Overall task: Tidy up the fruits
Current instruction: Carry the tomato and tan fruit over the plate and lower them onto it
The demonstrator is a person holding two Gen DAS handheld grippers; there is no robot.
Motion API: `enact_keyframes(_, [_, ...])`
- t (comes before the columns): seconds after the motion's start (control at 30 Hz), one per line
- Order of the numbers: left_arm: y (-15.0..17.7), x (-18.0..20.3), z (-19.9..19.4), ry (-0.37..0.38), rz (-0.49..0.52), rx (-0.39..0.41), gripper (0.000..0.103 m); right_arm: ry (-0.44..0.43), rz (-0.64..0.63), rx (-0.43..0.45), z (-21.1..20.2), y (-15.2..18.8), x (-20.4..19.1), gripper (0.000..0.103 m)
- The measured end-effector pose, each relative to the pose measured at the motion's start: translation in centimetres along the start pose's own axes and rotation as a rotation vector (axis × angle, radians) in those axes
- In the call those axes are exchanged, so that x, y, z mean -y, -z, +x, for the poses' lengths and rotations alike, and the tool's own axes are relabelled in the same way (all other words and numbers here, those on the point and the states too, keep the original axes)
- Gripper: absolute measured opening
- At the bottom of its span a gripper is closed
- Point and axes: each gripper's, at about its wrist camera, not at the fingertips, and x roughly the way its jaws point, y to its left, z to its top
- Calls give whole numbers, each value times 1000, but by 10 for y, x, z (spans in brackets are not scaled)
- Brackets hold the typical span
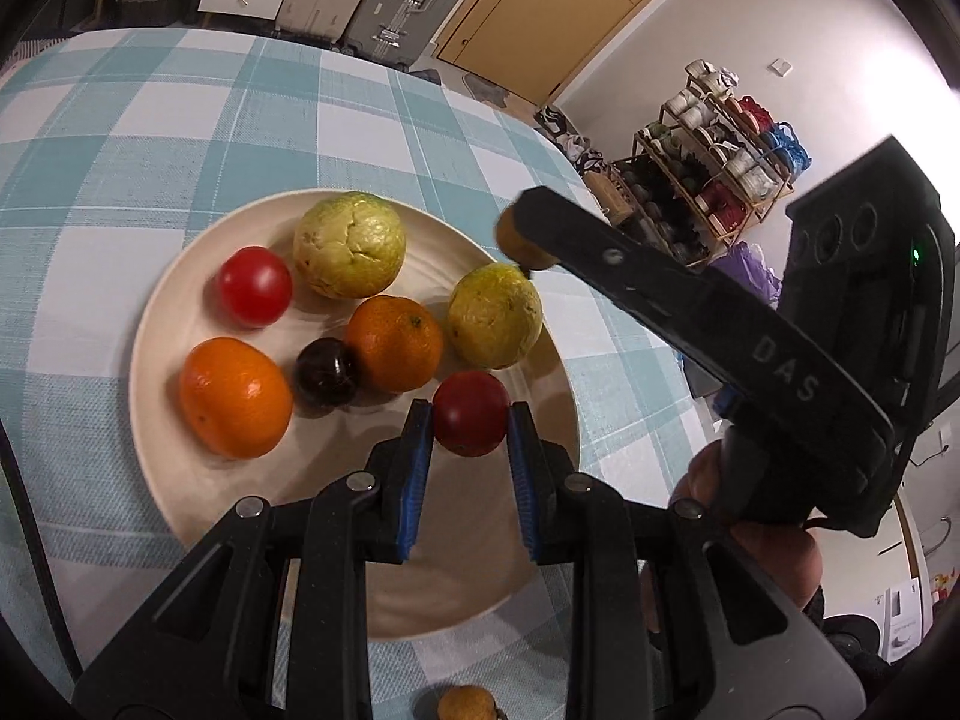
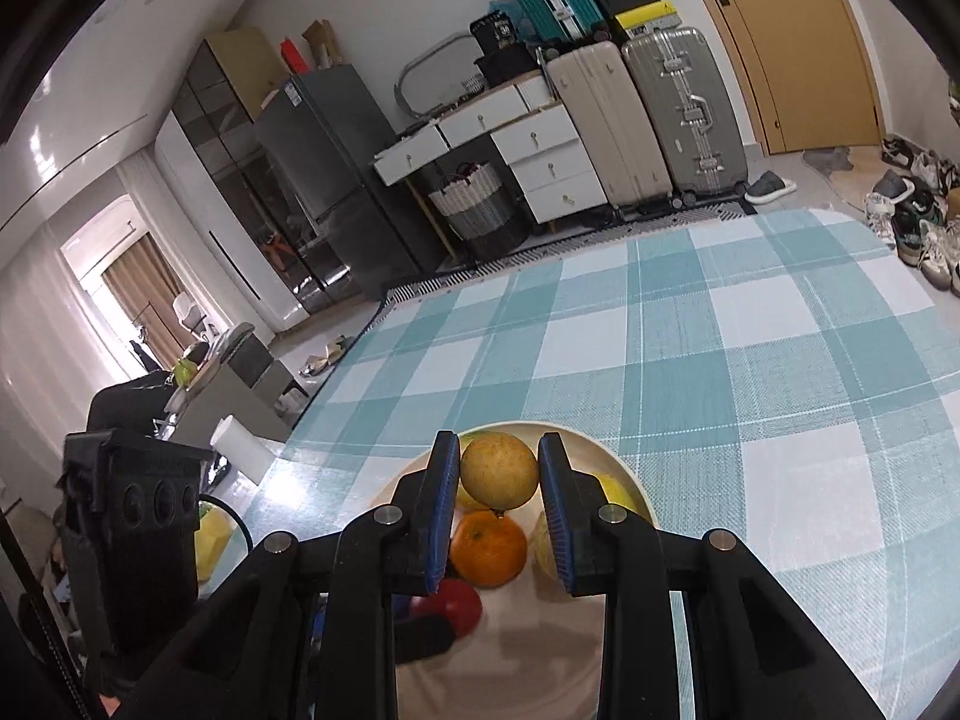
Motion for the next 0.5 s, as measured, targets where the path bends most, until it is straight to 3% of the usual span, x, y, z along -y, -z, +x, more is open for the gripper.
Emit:
enact_keyframes(0.3, [-3,2,12,7,0,-24,22,13,-17,-33,22,-3,1,28])
enact_keyframes(0.5, [-5,2,17,10,-2,-37,22,73,-31,-40,30,-2,-1,30])
